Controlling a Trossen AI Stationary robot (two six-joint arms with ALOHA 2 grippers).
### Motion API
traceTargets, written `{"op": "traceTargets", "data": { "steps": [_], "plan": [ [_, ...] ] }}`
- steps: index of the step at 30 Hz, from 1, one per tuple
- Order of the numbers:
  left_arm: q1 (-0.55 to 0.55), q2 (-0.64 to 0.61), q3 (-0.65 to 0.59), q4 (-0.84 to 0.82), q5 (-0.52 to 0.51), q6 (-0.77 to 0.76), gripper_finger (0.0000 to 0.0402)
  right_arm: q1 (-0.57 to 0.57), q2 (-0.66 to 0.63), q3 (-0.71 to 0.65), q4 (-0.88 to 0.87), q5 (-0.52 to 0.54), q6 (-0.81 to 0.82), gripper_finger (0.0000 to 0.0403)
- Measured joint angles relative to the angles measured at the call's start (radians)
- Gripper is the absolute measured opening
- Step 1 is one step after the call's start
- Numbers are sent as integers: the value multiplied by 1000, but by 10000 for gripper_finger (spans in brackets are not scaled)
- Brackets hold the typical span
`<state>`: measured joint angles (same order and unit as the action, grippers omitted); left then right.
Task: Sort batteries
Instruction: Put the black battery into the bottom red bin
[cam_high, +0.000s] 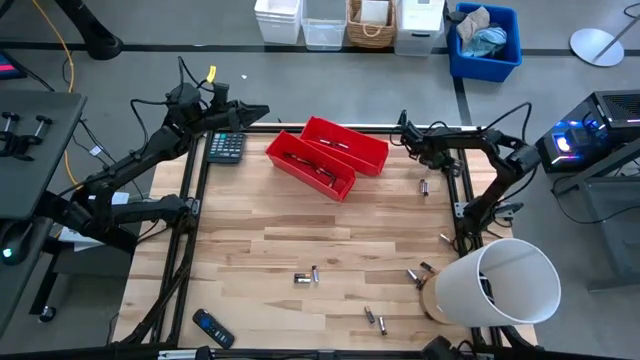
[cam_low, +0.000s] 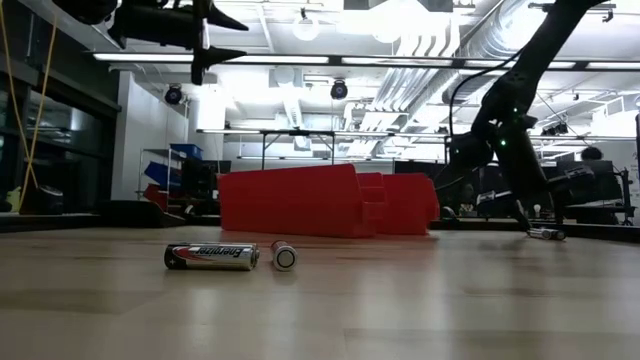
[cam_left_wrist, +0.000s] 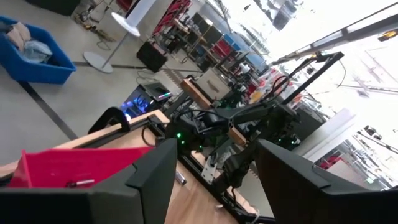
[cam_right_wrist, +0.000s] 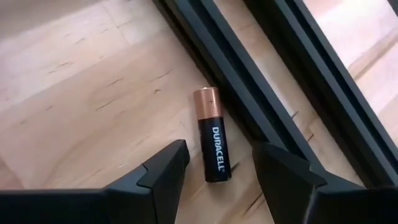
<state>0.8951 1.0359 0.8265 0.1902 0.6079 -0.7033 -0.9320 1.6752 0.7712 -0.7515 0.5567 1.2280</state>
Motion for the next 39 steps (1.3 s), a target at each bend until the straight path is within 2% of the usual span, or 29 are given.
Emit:
{"op": "traceTargets", "data": {
  "steps": [5,8,11,18,22,24,31,33,37,39],
  "plan": [
    [0,0,0,-31,-5,16,210,-50,7,-1,45,-48,-69,188],
    [0,0,0,-39,-11,16,210,-39,8,-14,72,-40,-83,179],
    [0,0,0,-38,-13,11,210,-24,5,-46,144,-34,-114,152],
    [0,0,0,-37,-13,-27,210,35,5,-82,216,3,-80,40],
    [0,0,0,-36,-13,-33,210,82,4,-88,207,27,-75,40],
    [0,0,0,-29,-13,-54,210,121,-11,-87,186,2,-41,40],
    [0,0,0,65,-13,-159,210,230,-205,-94,92,-233,-20,40],
    [0,0,0,102,-13,-184,210,242,-285,-93,83,-218,-3,40],
    [0,0,0,155,-13,-213,210,255,-434,-92,45,-122,2,39],
    [0,0,0,171,-13,-223,210,260,-506,-92,48,-118,2,39]
  ]
}}
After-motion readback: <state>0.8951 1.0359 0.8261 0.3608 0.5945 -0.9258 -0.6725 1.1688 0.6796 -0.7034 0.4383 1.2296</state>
